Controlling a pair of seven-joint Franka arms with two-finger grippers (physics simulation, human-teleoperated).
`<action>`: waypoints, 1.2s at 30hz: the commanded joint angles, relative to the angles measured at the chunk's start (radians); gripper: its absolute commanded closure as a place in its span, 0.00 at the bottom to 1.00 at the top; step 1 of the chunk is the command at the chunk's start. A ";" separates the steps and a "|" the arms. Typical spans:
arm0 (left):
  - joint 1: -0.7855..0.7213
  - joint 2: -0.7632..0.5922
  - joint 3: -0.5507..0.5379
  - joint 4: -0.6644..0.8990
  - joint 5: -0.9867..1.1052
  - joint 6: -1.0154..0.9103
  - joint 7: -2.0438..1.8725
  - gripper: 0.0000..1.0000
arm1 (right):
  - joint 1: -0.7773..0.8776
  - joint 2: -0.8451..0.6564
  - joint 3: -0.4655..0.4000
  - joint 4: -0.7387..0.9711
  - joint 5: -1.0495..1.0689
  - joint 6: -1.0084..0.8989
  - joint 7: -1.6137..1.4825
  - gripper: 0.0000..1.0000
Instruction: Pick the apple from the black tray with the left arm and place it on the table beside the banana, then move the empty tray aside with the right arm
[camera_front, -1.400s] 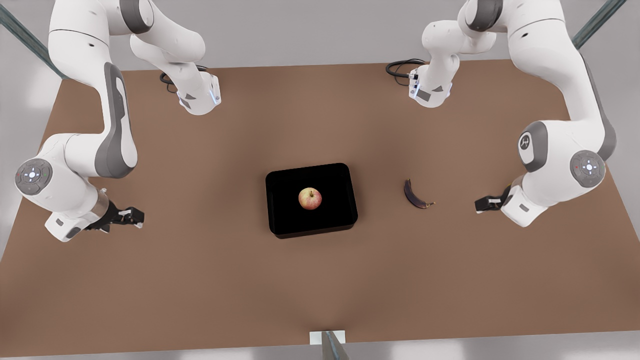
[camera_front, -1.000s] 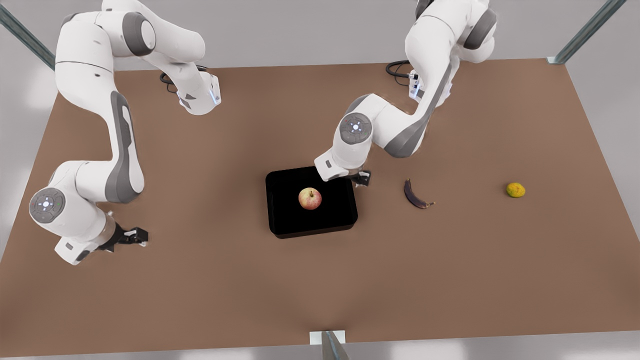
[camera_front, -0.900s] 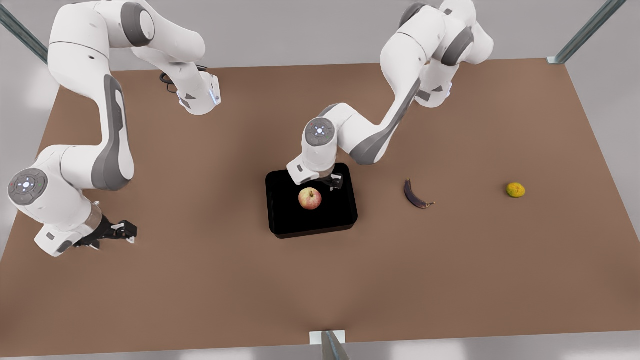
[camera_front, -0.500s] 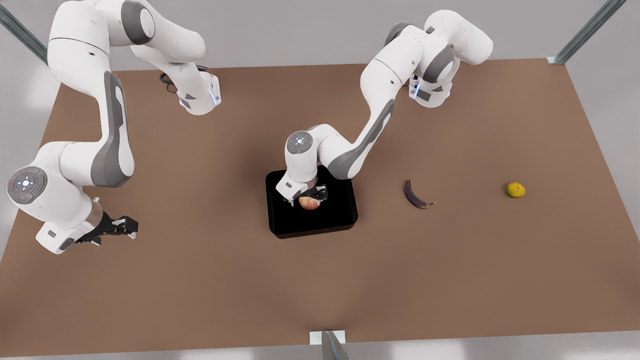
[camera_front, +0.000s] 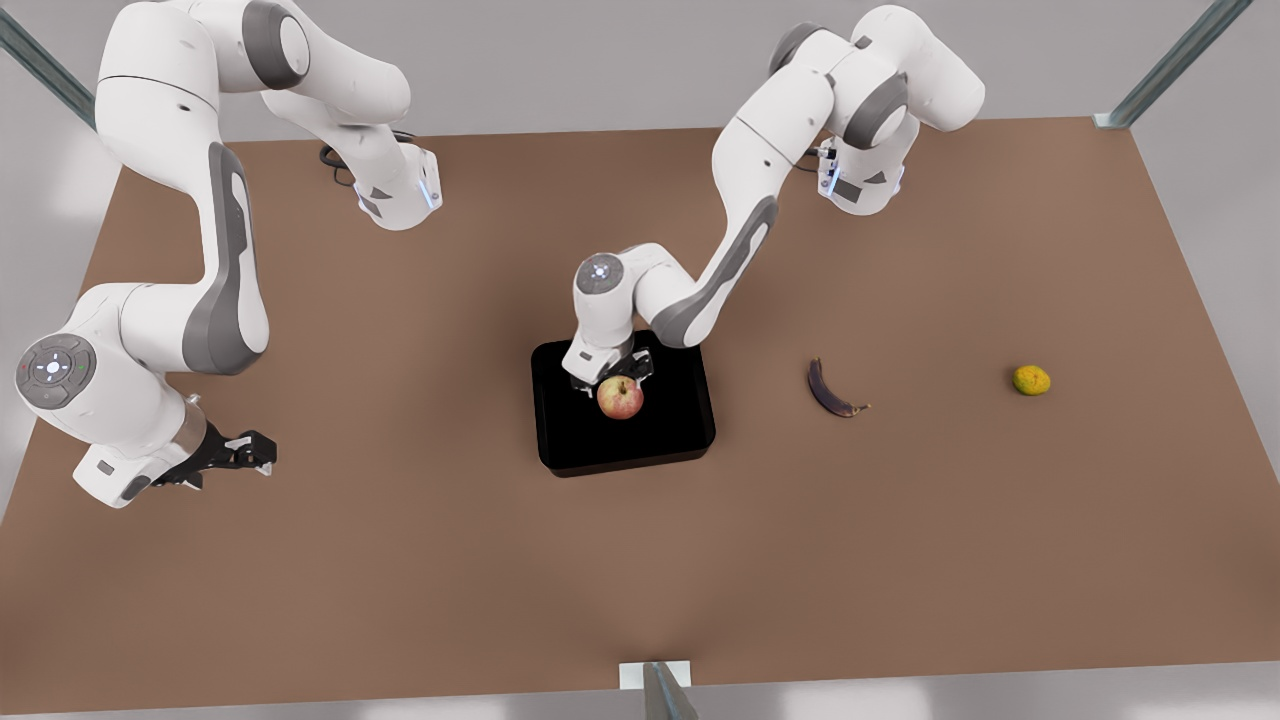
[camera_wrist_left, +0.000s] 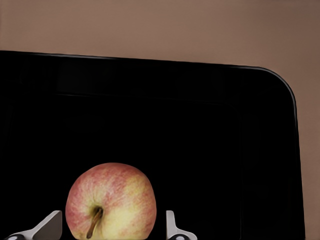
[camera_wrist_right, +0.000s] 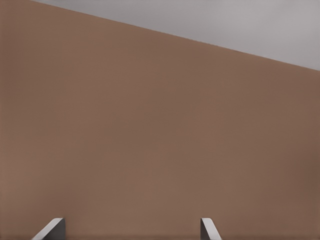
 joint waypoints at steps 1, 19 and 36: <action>-0.001 -0.011 0.001 -0.045 0.040 0.092 -0.208 0.00 | 0.000 -0.001 0.000 0.001 0.001 -0.001 -0.008 0.00; 0.008 0.041 0.007 -0.097 0.055 0.194 -0.202 0.00 | 0.000 -0.001 0.000 0.002 -0.001 -0.001 -0.008 0.00; 0.545 -0.272 0.007 -0.120 -0.150 -0.351 0.845 0.15 | 0.333 0.002 0.012 0.154 -0.002 -0.191 0.645 0.00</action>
